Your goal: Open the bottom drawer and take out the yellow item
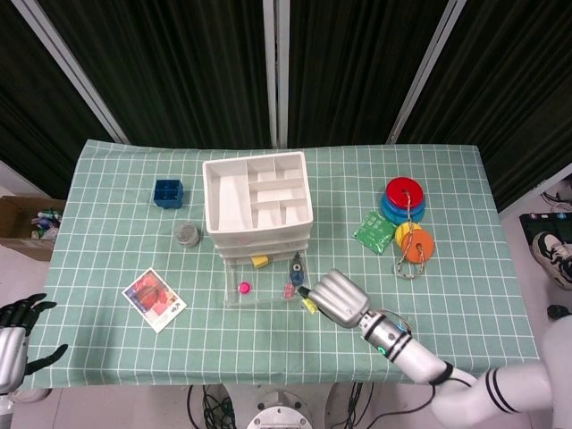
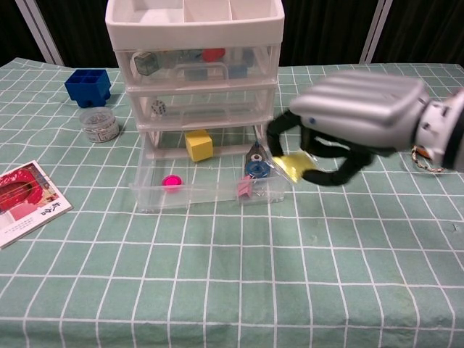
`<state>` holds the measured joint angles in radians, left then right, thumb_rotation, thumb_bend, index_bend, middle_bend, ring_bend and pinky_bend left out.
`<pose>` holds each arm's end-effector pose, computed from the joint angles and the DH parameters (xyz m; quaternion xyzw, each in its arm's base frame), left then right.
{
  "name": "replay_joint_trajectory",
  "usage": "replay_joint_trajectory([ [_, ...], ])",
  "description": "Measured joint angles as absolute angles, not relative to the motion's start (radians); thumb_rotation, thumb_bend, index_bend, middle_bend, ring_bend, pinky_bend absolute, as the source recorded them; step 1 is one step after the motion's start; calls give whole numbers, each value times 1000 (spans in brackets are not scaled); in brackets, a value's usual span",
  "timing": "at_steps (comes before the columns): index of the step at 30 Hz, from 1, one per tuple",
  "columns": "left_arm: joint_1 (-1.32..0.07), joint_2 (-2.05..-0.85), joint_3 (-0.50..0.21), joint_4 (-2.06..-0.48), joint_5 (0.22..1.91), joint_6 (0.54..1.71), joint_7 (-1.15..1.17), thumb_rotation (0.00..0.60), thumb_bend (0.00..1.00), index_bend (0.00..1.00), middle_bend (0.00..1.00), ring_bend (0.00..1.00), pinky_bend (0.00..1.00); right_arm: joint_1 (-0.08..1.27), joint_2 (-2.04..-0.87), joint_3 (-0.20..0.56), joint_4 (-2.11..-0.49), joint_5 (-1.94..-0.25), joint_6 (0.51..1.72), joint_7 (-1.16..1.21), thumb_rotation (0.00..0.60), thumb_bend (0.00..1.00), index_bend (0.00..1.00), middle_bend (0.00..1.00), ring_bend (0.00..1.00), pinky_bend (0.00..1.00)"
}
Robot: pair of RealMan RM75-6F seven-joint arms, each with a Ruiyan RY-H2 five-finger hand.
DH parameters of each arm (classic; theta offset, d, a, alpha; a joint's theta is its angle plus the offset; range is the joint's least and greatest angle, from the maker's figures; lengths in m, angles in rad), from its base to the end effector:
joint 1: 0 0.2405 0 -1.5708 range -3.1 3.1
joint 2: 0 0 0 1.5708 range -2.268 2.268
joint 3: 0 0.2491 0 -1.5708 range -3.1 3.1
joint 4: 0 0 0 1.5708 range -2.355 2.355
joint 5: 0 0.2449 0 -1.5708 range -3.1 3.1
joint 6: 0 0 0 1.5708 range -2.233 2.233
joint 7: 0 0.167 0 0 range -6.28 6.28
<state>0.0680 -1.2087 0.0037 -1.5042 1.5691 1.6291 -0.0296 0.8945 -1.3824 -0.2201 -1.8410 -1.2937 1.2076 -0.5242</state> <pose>-0.3417 0.1430 0.1144 -0.5653 -0.3941 -0.3863 0.6131 -0.1048 -0.2584 -0.0445 0.8564 -0.2134 0.3434 0.3210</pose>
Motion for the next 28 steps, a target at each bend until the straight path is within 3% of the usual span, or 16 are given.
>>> replay_joint_trajectory([
  [4, 67, -1209, 6, -1514, 1580, 1635, -22, 600, 49, 299, 208, 189, 209, 810, -1400, -275, -1762, -1356, 1225, -485, 600, 354, 309, 859, 878, 1000],
  [6, 67, -1208, 7, -1517, 1583, 1638, -18, 600, 49, 299, 208, 189, 209, 781, -1419, -285, -1718, -1368, 1213, -481, 600, 321, 178, 815, 848, 998],
  [8, 68, -1206, 8, -1520, 1586, 1640, -16, 600, 50, 299, 208, 189, 209, 757, -1436, -285, -1691, -1373, 1196, -492, 600, 259, 60, 707, 747, 947],
  [9, 68, -1205, 8, -1521, 1587, 1641, -16, 600, 49, 299, 208, 189, 209, 751, -1439, -283, -1688, -1375, 1193, -500, 600, 220, 15, 591, 632, 852],
  [12, 68, -1205, 8, -1521, 1588, 1643, -16, 600, 49, 299, 208, 189, 209, 725, -1435, -270, -1699, -1384, 1203, -516, 600, 194, 0, 356, 359, 564],
  [15, 67, -1207, 8, -1518, 1589, 1643, -19, 600, 50, 299, 208, 189, 209, 698, -1411, -255, -1721, -1399, 1242, -518, 600, 198, 0, 247, 202, 375],
  [19, 65, -1216, 4, -1507, 1589, 1645, -21, 600, 49, 299, 208, 189, 209, 646, -1357, -236, -1746, -1421, 1328, -492, 600, 210, 0, 185, 52, 175],
  [24, 63, -1226, 1, -1498, 1593, 1650, -22, 600, 49, 299, 208, 189, 209, 537, -1266, -226, -1768, -1458, 1480, -396, 600, 214, 0, 111, 0, 37],
  [28, 60, -1235, 1, -1493, 1603, 1655, -17, 600, 49, 299, 208, 189, 209, 425, -1212, -235, -1765, -1501, 1612, -305, 600, 214, 0, 103, 0, 21],
])
